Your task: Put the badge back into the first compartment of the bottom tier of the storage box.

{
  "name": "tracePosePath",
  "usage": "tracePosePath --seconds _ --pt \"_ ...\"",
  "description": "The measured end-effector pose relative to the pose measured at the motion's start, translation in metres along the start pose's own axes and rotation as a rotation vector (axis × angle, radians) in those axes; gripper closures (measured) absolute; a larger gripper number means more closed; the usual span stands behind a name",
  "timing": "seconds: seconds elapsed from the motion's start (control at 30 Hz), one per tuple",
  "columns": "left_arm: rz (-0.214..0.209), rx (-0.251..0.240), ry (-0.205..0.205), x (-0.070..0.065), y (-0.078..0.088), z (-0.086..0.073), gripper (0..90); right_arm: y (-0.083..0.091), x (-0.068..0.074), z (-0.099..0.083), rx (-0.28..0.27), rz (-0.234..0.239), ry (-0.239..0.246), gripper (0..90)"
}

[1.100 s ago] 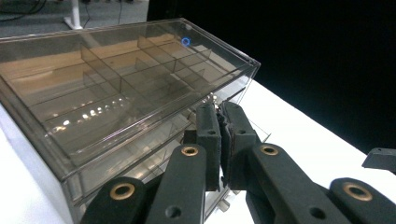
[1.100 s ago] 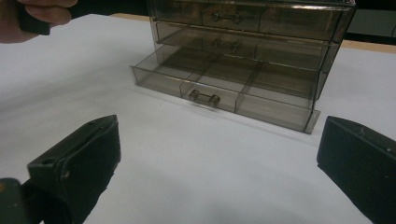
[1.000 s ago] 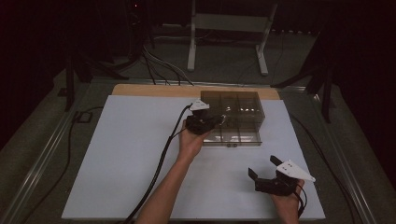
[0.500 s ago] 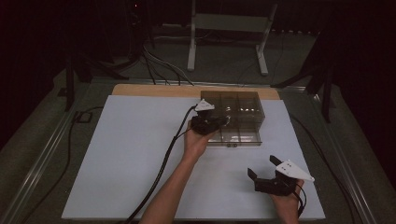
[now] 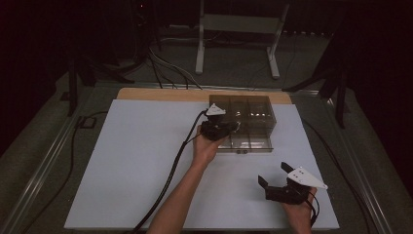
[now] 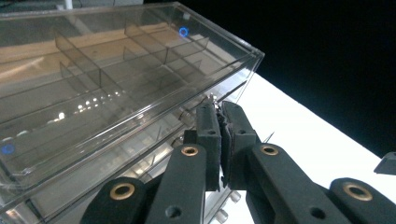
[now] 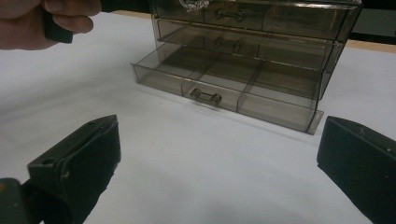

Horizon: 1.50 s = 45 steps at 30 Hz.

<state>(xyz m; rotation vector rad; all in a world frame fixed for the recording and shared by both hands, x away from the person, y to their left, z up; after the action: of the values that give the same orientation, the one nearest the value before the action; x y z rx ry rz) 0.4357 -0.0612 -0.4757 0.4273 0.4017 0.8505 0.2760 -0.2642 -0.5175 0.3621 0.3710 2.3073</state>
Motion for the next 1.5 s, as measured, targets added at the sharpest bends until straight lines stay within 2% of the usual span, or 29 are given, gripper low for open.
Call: tracePosePath --seconds 0.47,0.67,0.73,1.5 --pt "0.019 0.042 -0.024 0.002 -0.007 -0.011 88.4 0.000 0.000 0.000 0.000 0.001 0.002 0.0" --pt "0.027 0.058 -0.022 0.006 -0.009 -0.016 88.4 0.001 0.000 0.000 0.000 0.000 0.003 0.0" --pt "0.035 0.071 -0.033 0.008 -0.009 -0.020 88.3 0.001 0.000 0.000 0.000 -0.001 -0.001 0.0" --pt "0.070 0.131 -0.024 0.024 -0.012 -0.045 88.2 0.002 0.000 -0.001 0.002 -0.003 -0.002 0.0"
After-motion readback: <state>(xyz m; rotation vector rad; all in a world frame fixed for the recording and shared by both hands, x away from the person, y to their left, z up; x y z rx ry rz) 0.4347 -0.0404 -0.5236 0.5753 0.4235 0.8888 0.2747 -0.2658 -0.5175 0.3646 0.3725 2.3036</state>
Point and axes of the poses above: each handheld gripper's, and its own axes: y roughly backward along the jaws, z roughly out of its top, x roughly to its left, the point moved 5 cm from there along -y, roughly forward along the jaws, and after that the axes turned 15 degrees about z, right-handed, at the moved point
